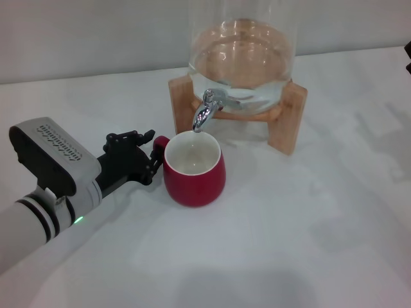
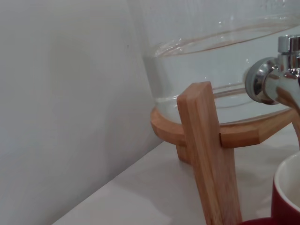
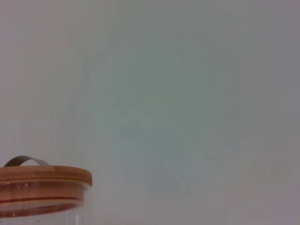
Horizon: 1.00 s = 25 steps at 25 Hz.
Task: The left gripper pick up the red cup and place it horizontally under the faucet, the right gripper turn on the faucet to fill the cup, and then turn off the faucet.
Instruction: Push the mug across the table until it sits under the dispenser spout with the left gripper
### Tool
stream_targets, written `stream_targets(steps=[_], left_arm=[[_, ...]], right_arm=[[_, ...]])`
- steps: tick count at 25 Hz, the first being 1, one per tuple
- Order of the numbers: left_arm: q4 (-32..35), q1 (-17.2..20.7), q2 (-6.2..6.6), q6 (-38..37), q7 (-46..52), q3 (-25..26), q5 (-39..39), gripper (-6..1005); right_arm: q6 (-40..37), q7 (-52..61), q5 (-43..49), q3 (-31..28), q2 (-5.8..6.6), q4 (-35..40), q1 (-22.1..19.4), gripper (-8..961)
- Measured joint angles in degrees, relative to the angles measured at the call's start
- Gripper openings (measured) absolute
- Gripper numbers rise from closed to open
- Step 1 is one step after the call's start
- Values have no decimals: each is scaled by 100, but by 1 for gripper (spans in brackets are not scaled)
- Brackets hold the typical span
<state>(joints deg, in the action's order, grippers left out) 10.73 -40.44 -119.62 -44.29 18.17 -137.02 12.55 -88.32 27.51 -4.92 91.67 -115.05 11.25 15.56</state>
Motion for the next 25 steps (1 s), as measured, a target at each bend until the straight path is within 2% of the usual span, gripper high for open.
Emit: stream_targets(steps=[18, 25], left_arm=[[9, 61, -5, 0, -7, 20, 8, 402], [9, 106, -9, 0, -49, -11, 4, 408]], right_arm=[[0, 0, 0, 0, 0, 0, -18, 792], [0, 0, 0, 0, 0, 0, -24, 792]])
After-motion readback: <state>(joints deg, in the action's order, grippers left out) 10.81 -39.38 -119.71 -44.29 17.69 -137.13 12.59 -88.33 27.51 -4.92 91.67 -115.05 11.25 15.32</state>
